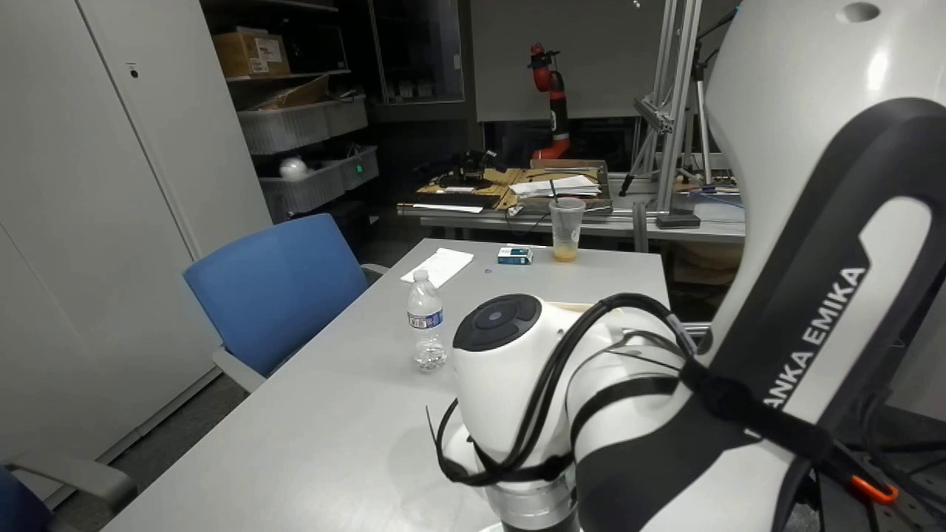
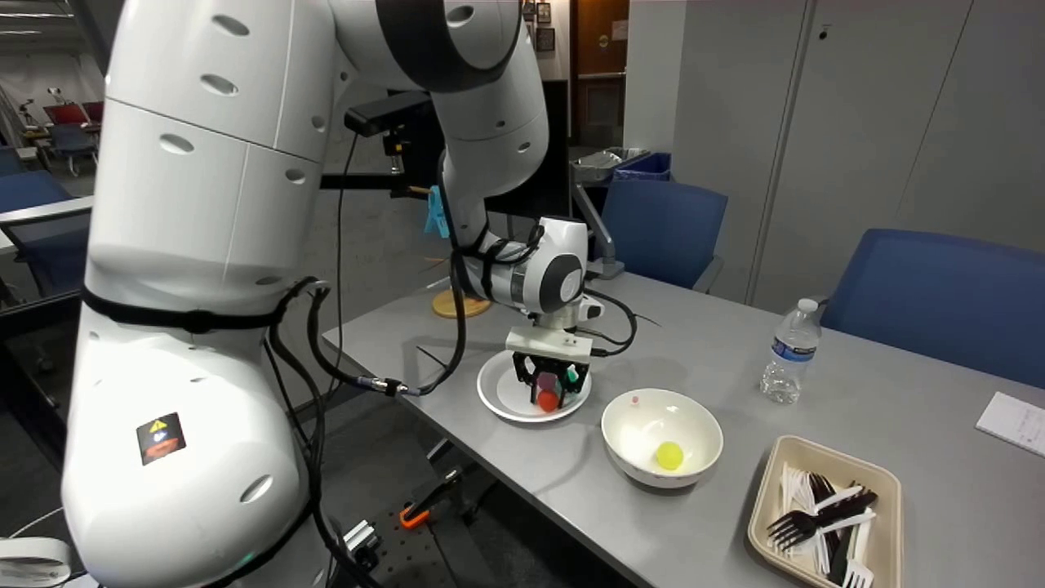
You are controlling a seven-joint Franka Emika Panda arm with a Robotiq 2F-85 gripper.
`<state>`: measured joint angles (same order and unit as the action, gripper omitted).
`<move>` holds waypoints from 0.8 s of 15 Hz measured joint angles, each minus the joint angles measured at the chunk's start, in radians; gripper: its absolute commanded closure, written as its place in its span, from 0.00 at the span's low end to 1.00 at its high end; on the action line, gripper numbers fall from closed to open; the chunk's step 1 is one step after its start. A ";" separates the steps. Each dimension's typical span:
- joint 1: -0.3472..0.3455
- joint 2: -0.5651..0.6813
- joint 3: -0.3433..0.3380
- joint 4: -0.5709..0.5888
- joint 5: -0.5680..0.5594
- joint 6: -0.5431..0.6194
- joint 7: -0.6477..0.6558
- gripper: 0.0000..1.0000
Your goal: Put the yellow and orange balls in the bowl then put a spoon
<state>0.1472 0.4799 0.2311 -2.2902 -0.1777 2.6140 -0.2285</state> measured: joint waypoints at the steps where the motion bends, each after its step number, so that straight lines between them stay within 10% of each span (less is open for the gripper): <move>1: 0.000 0.002 -0.002 0.005 -0.005 0.000 0.000 0.83; 12: 0.002 0.002 0.008 0.041 -0.004 -0.048 -0.007 0.84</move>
<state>0.1497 0.4817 0.2387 -2.2489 -0.1815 2.5660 -0.2357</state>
